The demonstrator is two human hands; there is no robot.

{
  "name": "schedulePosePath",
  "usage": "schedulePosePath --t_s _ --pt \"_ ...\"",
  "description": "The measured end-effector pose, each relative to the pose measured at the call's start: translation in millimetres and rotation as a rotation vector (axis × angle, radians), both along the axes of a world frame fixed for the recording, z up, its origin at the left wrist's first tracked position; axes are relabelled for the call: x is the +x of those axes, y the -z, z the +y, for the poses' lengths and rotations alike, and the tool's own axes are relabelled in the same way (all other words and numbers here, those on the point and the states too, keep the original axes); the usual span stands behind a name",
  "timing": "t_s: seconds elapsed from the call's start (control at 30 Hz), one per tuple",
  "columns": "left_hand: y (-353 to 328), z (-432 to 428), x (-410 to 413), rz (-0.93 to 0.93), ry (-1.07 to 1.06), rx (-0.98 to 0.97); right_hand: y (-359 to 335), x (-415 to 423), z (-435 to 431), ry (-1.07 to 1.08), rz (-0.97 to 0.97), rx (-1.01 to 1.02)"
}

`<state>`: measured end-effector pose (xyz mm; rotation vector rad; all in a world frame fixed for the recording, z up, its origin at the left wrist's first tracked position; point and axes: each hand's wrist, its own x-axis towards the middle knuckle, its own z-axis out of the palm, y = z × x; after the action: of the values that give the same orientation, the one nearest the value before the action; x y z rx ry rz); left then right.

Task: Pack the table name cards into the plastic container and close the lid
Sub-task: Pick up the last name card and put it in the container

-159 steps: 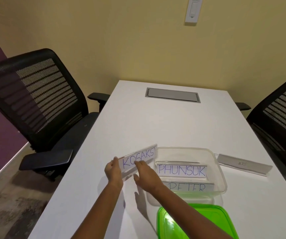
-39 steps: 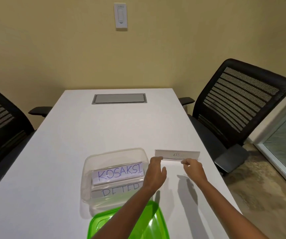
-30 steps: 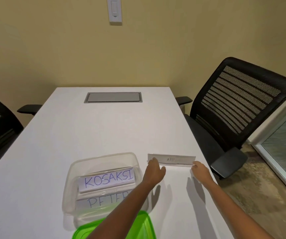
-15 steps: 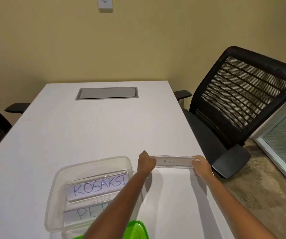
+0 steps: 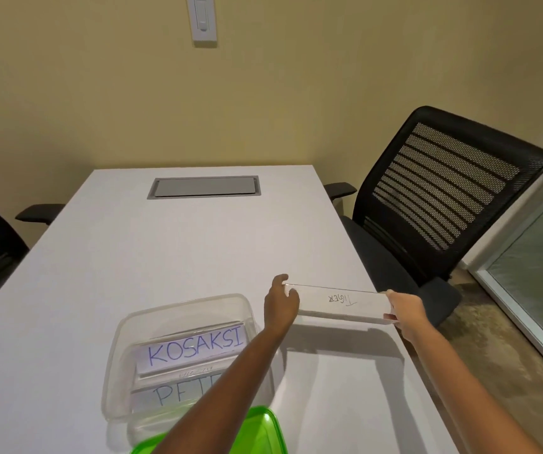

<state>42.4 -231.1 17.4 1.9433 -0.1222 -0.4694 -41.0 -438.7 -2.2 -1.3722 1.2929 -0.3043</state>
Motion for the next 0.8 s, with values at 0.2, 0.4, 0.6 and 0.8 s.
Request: schedulePosePath --t_s 0.2,0.4,0.6,0.8 --pt "-22 29 -13 -0.175 0.005 -0.133 -33 -17 23 -0.046 -0.115 0.155" --pt "-41 71 -19 -0.266 0.000 -0.224 -55 -28 54 -0.063 -0.244 0.231" --pt "-49 109 -24 -0.295 -0.101 -0.237 -70 -28 91 -0.211 -0.280 0.194" --pt "-56 144 -30 -0.350 -0.213 -0.170 -84 -21 131 -0.398 -0.226 0.070"
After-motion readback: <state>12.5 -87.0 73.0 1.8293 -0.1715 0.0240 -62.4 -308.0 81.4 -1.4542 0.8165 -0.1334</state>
